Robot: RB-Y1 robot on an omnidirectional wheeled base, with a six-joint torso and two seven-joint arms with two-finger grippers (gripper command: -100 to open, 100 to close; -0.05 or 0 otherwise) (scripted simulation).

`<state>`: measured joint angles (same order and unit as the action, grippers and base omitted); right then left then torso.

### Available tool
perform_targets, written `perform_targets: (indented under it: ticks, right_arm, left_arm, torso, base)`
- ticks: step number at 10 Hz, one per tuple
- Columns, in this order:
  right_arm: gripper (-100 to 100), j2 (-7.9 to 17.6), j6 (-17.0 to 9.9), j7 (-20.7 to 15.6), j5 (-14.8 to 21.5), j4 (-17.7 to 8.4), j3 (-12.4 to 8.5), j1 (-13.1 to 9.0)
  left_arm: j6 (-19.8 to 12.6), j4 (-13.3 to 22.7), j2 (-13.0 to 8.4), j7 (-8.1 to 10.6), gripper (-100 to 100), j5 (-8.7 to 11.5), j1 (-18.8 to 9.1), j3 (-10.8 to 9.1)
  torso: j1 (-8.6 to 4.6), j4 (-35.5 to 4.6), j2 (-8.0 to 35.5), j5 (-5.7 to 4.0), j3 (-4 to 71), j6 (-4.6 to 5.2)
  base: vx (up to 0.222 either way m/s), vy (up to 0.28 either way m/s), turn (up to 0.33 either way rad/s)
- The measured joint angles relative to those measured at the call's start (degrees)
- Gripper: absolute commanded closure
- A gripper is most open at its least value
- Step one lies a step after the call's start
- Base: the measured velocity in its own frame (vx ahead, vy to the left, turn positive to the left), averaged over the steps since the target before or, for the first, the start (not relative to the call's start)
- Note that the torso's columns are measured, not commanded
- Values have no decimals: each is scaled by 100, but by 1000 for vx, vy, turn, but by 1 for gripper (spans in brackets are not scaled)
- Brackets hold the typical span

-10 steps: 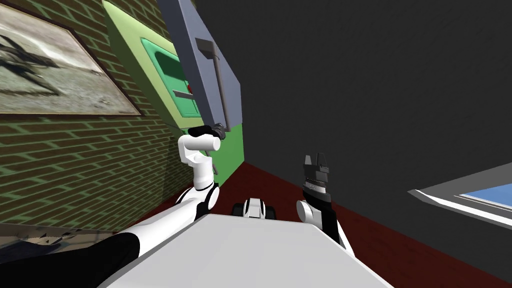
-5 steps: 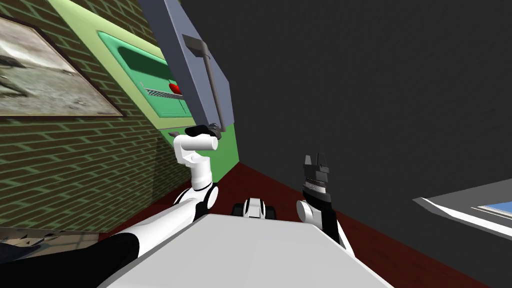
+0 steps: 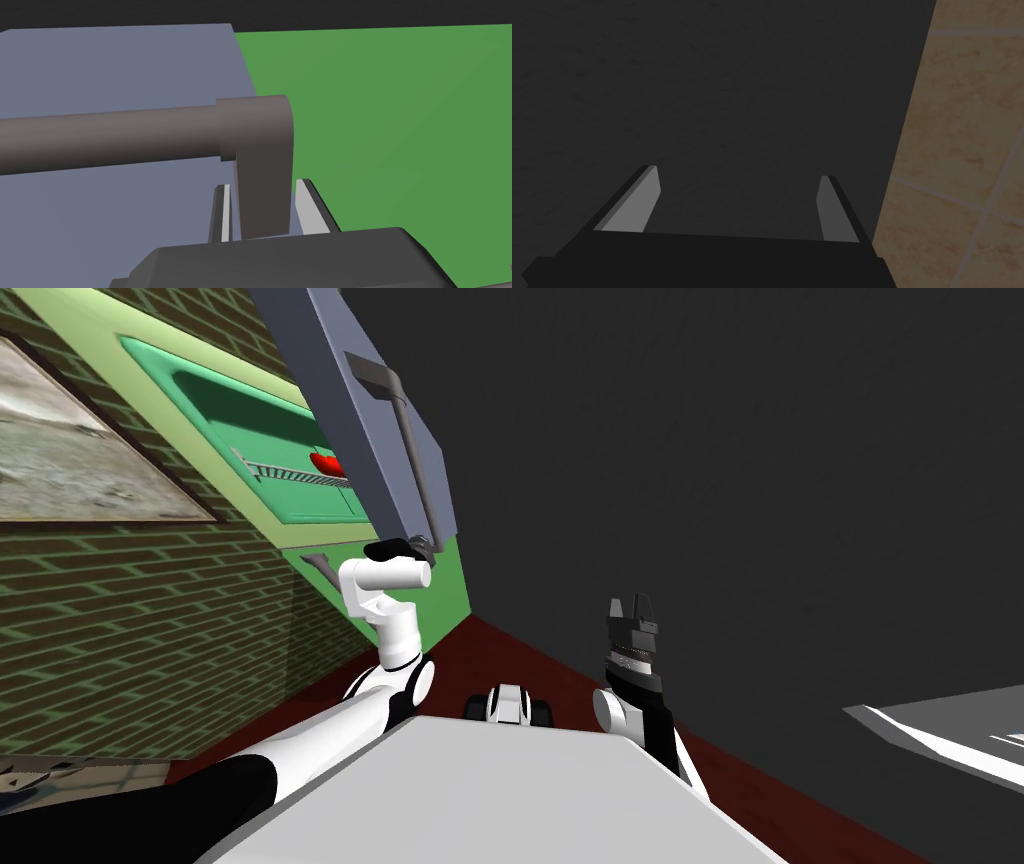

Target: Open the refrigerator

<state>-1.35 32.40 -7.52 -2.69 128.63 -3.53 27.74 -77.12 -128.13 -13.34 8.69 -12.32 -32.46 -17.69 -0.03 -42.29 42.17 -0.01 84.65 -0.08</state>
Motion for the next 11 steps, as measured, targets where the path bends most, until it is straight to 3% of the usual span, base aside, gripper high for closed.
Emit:
perform_targets:
  ticks: [9,10,11]
  right_arm:
    - [0,0,1,0,0,1,0,1]
    - [0,2,0,0,0,1,-1,-1]
    - [0,1,-1,0,0,0,0,-3]
  left_arm:
    - [-237,-176,-196,134,100,-775,109,-366]
    - [-257,-175,-189,140,100,-783,114,-369]
    - [-288,-91,-276,175,100,-875,98,-496]
  torso:
    - [4,-23,17,-22,-6,10]
    - [50,-24,48,-3,-25,7]
    - [56,-27,52,4,-26,4]
  base:
    - [155,-258,34]
    - [10,-103,-308]
    - [0,-89,-215]
